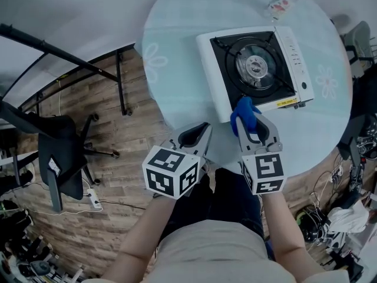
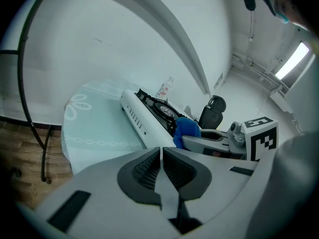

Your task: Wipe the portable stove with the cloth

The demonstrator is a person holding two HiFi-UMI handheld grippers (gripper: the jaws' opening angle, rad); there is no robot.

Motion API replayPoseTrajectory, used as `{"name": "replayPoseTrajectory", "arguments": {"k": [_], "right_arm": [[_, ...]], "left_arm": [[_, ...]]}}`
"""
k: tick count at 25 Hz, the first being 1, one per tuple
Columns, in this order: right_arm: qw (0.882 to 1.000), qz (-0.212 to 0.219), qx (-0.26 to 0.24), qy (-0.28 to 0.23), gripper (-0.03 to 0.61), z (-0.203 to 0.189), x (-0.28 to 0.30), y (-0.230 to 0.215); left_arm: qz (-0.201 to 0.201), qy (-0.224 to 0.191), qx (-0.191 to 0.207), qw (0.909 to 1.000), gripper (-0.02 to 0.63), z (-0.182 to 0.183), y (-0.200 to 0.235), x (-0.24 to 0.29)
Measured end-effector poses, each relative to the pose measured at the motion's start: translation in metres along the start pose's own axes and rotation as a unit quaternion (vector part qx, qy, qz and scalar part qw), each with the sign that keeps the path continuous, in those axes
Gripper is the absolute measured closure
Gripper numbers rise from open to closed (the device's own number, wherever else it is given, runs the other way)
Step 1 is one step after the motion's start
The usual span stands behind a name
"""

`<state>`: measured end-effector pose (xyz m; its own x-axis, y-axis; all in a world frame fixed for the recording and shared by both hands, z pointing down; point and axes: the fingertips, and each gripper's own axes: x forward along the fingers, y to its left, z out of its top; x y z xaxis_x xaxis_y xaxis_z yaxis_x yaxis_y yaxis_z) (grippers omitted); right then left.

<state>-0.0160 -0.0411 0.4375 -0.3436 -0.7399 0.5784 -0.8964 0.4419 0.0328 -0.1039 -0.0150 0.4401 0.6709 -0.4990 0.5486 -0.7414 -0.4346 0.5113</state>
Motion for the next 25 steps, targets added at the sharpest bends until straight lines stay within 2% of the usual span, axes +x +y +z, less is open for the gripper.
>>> {"name": "replayPoseTrajectory", "arguments": {"k": [10,16,25], "right_arm": [[1.0,-0.006,-0.005,0.002,0.48,0.0,-0.001,0.009],[0.999,-0.015,-0.031,-0.002,0.48,0.001,-0.002,0.015],[0.999,-0.004,-0.037,-0.008,0.48,0.008,0.001,0.03]], "left_arm": [[0.0,-0.004,-0.004,1.0,0.58,0.001,0.004,-0.004],[0.008,-0.009,-0.009,0.9999,0.581,0.004,0.014,-0.009],[0.012,-0.014,-0.014,0.9997,0.58,0.007,0.021,-0.014]]}}
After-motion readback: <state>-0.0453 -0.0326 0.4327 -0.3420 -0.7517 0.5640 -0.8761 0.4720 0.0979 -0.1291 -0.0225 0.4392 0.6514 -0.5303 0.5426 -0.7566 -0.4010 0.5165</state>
